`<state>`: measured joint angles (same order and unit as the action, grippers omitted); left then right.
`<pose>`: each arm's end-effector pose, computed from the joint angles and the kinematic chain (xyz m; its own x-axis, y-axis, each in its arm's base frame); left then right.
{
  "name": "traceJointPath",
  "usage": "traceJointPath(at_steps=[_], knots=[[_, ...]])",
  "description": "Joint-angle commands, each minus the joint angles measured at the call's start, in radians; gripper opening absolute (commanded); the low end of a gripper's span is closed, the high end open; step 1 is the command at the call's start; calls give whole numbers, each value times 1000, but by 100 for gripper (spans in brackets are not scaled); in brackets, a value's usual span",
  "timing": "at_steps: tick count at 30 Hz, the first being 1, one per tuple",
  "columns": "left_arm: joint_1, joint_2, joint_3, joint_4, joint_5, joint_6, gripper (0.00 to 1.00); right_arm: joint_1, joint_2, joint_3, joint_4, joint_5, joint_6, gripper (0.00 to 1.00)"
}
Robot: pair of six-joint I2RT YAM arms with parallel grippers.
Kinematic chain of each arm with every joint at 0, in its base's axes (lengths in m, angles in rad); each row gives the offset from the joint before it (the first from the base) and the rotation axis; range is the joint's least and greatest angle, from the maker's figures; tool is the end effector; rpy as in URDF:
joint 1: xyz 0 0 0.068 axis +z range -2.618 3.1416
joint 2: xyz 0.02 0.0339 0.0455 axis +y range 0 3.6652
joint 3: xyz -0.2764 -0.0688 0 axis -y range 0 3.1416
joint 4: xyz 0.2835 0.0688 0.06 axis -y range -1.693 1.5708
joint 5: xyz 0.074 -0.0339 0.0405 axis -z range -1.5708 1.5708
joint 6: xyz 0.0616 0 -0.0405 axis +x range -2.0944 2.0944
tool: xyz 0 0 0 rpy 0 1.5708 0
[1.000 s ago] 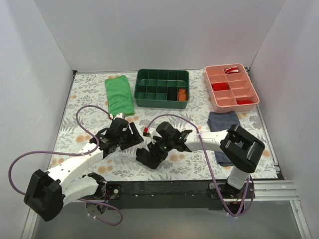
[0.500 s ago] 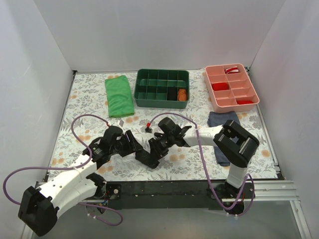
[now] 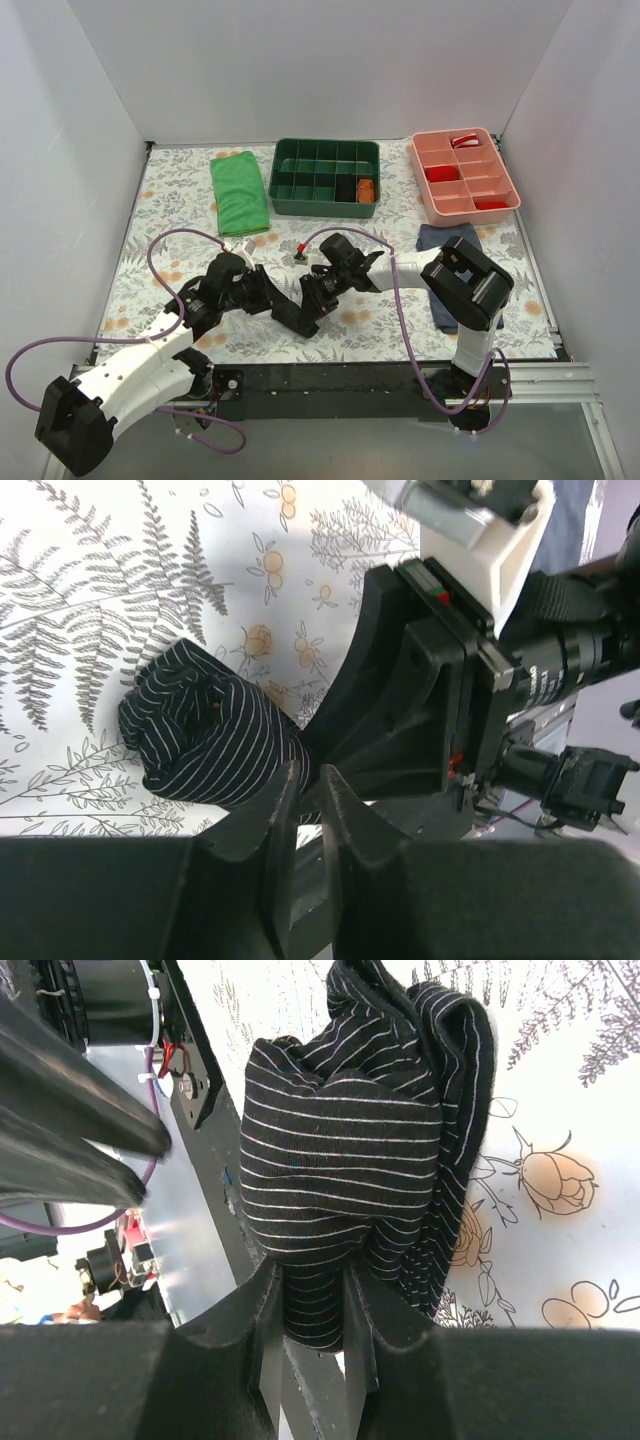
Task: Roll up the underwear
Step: Roll the underwear to the center of the board.
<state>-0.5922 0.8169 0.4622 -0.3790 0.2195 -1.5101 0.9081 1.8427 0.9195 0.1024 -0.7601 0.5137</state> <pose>0.1727 -0.1323 0.1830 -0.7114 -0.6955 0.1005 -0.5134 0.4167 -0.7502 0.2089 0.3367 0.1030 -0.8148 -0.4652 -0.3459 -0.5281 0.3494 0.7740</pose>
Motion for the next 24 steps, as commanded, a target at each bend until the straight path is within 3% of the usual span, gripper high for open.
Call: traceJointPath(at_steps=[1,8,9,19,24], knots=[[-20,-7,-33,25,44,5,12,-5,35,-7,-40,44,3,15],[-35,57,-60,57,44,2,6,-12,36,-5,-49,42,-7,15],[-35,62,-63,54,26,-2,0,-14,36,-5,-49,42,-6,15],[-40,129,-79,71,-81,-28,0,-14,24,-19,-53,47,-18,15],[-52,183,-103,118,-94,-39,0,-14,6,-21,-59,67,-35,21]])
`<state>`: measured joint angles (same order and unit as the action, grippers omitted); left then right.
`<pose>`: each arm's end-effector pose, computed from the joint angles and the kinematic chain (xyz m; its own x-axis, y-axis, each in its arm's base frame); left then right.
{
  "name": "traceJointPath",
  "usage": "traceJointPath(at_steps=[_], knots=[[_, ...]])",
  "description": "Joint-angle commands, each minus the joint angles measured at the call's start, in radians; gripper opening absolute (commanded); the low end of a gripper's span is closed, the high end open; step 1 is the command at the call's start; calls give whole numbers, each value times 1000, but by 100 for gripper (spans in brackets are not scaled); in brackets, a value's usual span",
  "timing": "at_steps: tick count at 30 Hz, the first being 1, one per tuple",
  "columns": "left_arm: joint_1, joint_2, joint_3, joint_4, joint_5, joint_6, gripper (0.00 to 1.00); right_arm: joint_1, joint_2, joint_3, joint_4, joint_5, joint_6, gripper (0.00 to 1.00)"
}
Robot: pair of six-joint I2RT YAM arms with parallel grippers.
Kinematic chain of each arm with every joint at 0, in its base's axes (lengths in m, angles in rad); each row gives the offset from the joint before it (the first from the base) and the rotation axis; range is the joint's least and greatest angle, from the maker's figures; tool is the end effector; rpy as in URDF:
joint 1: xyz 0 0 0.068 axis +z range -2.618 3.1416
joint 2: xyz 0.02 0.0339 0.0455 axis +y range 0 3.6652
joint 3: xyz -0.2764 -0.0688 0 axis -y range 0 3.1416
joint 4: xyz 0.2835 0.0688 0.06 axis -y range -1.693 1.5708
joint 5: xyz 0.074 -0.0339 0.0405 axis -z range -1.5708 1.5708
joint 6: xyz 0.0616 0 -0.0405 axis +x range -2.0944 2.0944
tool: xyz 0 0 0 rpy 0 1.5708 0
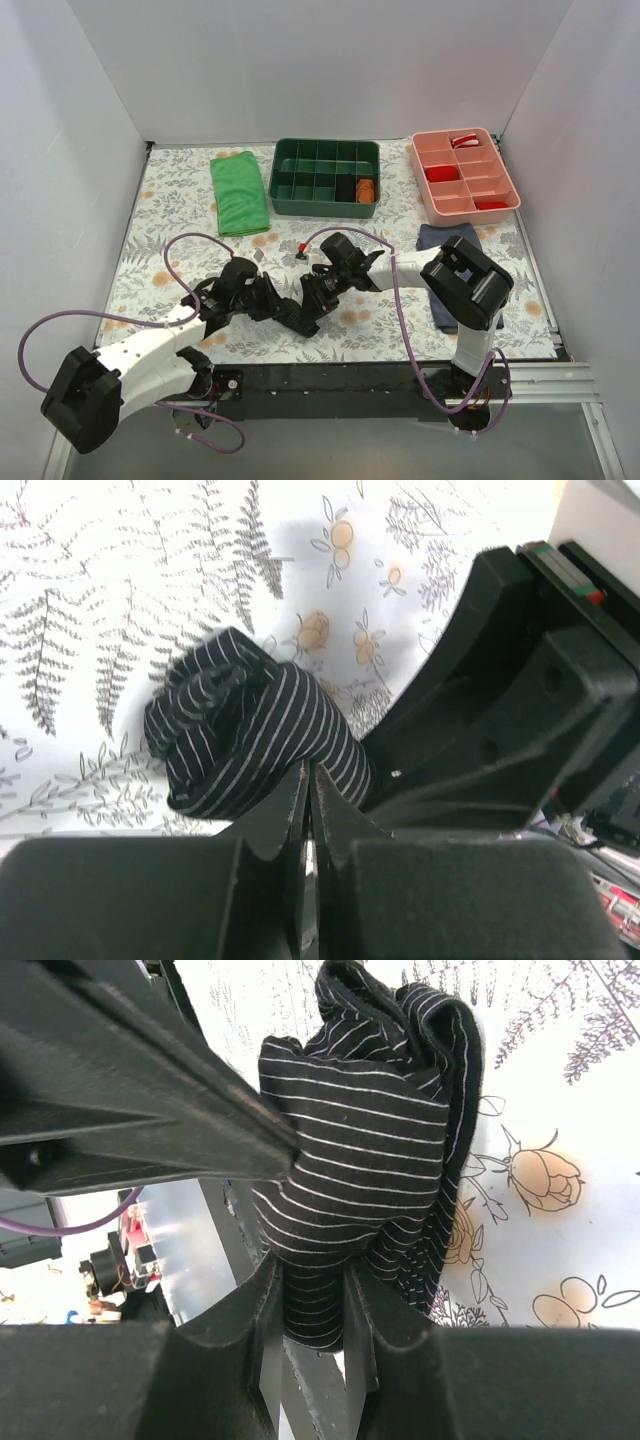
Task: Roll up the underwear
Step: Roll the underwear to the center of the board.
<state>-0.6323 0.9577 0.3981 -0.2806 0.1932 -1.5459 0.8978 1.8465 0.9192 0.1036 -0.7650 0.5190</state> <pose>0.1727 -0.1412 0.1398 -0.6981 -0.7048 0.1263 -0.5836 0.4579 -0.6707 0.2121 0.3345 0.1018 -0.8224 -0.4576 -0.3380 -0.5177 0.3555 0.7782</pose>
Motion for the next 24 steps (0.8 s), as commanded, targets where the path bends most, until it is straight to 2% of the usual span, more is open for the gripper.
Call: traceJointPath(at_steps=[1,8,11,18,24], knots=[[-15,59,-41,23,-70,-6,0,-2,-1,-20,-62,76,-45,24],[-40,108,-45,37,-115,-16,0,22,-87,-7,-102,217,-111,49],[-41,118,-45,41,-127,-25,0,53,-136,17,-176,347,-166,54],[-44,144,-35,40,-129,-16,0,153,-251,15,-255,672,-254,56],[-44,150,-38,40,-121,-13,0,227,-319,17,-266,823,-313,63]])
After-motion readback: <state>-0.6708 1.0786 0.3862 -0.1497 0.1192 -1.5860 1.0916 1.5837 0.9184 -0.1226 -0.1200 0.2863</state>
